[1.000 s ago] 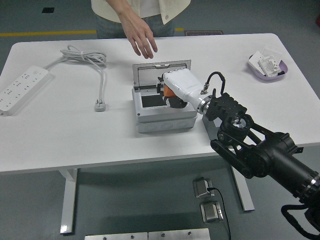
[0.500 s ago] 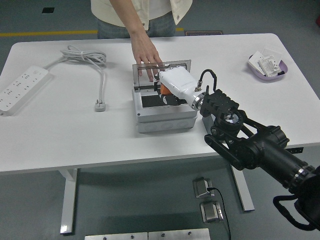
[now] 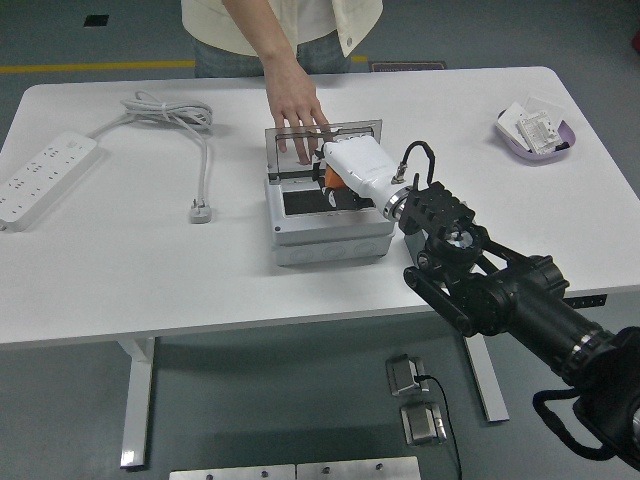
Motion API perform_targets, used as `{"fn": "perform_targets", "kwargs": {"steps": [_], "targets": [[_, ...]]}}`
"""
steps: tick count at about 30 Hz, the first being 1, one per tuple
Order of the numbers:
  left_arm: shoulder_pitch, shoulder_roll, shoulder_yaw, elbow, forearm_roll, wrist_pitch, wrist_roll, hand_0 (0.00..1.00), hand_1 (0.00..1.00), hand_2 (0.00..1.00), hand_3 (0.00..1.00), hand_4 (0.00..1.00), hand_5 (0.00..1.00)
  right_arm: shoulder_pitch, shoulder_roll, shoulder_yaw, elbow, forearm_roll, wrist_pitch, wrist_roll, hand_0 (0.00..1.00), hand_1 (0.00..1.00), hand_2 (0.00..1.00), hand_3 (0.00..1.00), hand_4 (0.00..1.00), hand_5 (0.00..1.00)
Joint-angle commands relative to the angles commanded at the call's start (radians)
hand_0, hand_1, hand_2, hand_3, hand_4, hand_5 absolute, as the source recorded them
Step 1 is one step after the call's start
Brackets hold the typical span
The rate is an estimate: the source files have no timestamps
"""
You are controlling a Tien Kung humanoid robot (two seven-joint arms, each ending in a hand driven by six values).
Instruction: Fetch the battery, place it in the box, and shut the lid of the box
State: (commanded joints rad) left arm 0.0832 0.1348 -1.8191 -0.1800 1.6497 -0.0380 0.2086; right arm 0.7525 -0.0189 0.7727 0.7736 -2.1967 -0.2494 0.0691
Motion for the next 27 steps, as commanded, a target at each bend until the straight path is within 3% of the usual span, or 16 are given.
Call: {"fn": "perform_targets", "kwargs": {"steps": [6, 7, 12, 13, 18, 19, 24, 25, 27], "targets": [[0.000, 0.000, 0.000, 0.000, 0.000, 0.000, -0.001, 0.638, 0.668, 0.680, 0.686, 0.706, 0.202, -0.002, 0.002, 0.002, -0.007, 0.026, -0.022, 0.016, 0.178, 0.180, 0.342, 0.251, 0.002, 0.002], [0.000, 0.000, 0.001, 0.000, 0.000, 0.000, -0.001, 0.638, 0.669, 0.680, 0.686, 0.706, 0.202, -0.002, 0.003, 0.002, -0.008, 0.026, -0.022, 0.017, 0.195, 0.194, 0.368, 0.352, 0.073, 0.002], [-0.001, 0.000, 0.001, 0.000, 0.000, 0.001, -0.001, 0.638, 0.669, 0.680, 0.686, 0.706, 0.202, -0.002, 0.004, 0.001, -0.013, 0.023, -0.031, 0.025, 0.195, 0.194, 0.368, 0.352, 0.073, 0.002], [-0.001, 0.000, 0.000, 0.000, 0.001, 0.000, -0.001, 0.639, 0.669, 0.680, 0.687, 0.707, 0.203, -0.001, 0.004, 0.000, -0.014, 0.022, -0.033, 0.027, 0.215, 0.215, 0.397, 0.480, 0.222, 0.002], [-0.004, 0.001, -0.001, 0.000, 0.004, 0.000, -0.003, 0.639, 0.669, 0.680, 0.687, 0.707, 0.203, 0.002, 0.004, -0.013, -0.024, 0.024, -0.048, 0.047, 0.215, 0.215, 0.397, 0.480, 0.222, 0.002], [-0.004, 0.001, -0.001, 0.000, 0.004, 0.000, -0.003, 0.638, 0.669, 0.680, 0.687, 0.707, 0.203, 0.003, 0.004, -0.017, -0.027, 0.025, -0.052, 0.052, 0.256, 0.285, 0.467, 0.591, 0.423, 0.010], [-0.006, 0.002, -0.001, 0.000, 0.007, 0.000, -0.003, 0.638, 0.669, 0.680, 0.687, 0.707, 0.203, 0.014, 0.003, -0.039, -0.054, 0.033, -0.072, 0.080, 0.256, 0.285, 0.467, 0.591, 0.423, 0.010], [-0.007, 0.002, -0.002, 0.000, 0.008, 0.000, -0.003, 0.639, 0.669, 0.679, 0.687, 0.707, 0.202, 0.016, 0.002, -0.043, -0.062, 0.037, -0.076, 0.086, 0.299, 0.334, 0.493, 0.617, 0.479, 0.047], [-0.008, 0.003, -0.002, 0.000, 0.009, 0.000, -0.003, 0.639, 0.669, 0.679, 0.687, 0.707, 0.202, 0.020, 0.003, -0.048, -0.073, 0.043, -0.082, 0.095, 0.299, 0.334, 0.493, 0.617, 0.479, 0.047]]}}
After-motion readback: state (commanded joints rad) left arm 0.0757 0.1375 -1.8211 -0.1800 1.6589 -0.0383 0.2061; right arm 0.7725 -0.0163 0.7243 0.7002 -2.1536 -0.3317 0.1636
